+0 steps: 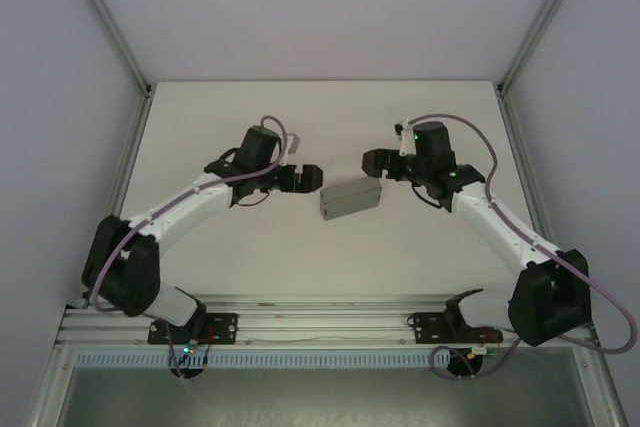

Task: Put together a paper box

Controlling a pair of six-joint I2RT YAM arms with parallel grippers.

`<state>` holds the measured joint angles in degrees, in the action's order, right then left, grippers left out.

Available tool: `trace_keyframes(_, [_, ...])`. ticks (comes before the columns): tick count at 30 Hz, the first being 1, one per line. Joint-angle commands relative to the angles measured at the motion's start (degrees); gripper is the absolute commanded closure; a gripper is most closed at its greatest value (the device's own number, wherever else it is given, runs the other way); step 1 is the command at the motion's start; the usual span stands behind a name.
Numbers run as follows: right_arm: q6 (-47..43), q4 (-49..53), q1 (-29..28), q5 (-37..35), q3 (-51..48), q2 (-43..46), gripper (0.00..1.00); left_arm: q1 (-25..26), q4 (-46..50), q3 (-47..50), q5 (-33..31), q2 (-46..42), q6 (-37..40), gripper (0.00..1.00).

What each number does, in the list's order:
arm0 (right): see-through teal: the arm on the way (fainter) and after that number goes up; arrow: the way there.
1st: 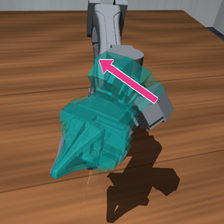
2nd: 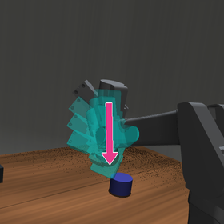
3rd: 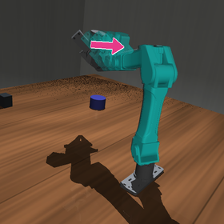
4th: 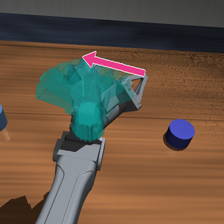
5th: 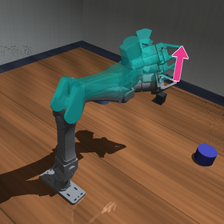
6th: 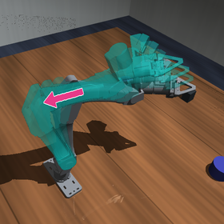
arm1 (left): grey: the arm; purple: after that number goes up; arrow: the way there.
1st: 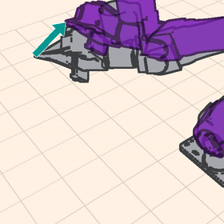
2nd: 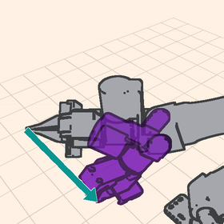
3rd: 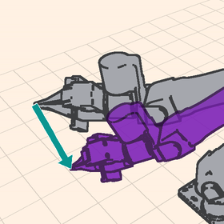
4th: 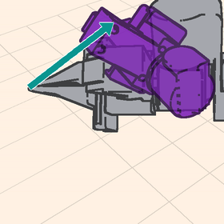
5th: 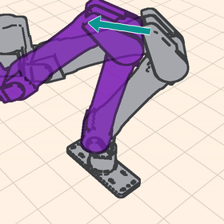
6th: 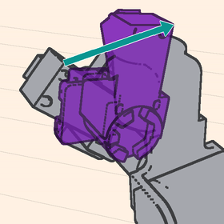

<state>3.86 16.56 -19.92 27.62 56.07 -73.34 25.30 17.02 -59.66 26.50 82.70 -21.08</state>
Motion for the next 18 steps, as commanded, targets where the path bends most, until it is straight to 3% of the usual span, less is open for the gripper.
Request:
trace_keyframes(1, [-21.7,7.0,-0.3,5.3,3.2,0.4,0.00,-1.4,5.8,-1.8,-12.3,-5.4,0.7,0.00])
trace_keyframes(6, [-54.5,18.0,-3.0,8.4,8.2,-1.4,0.00,-4.2,12.7,0.7,-26.6,-12.4,-2.4,0.00])
trace_keyframes(9, [-66.8,25.1,-6.8,5.3,11.7,-4.1,0.00,-6.1,15.7,4.2,-31.5,-17.3,-5.0,0.00])
trace_keyframes(13, [-75.2,31.4,-10.3,0.9,17.4,-10.6,0.00,-7.4,18.2,8.4,-36.0,-23.2,-7.6,0.00])
trace_keyframes(18, [-78.7,30.1,-13.5,-10.1,22.1,-20.6,0.00,-8.0,19.0,11.8,-34.3,-26.2,-9.6,0.00])
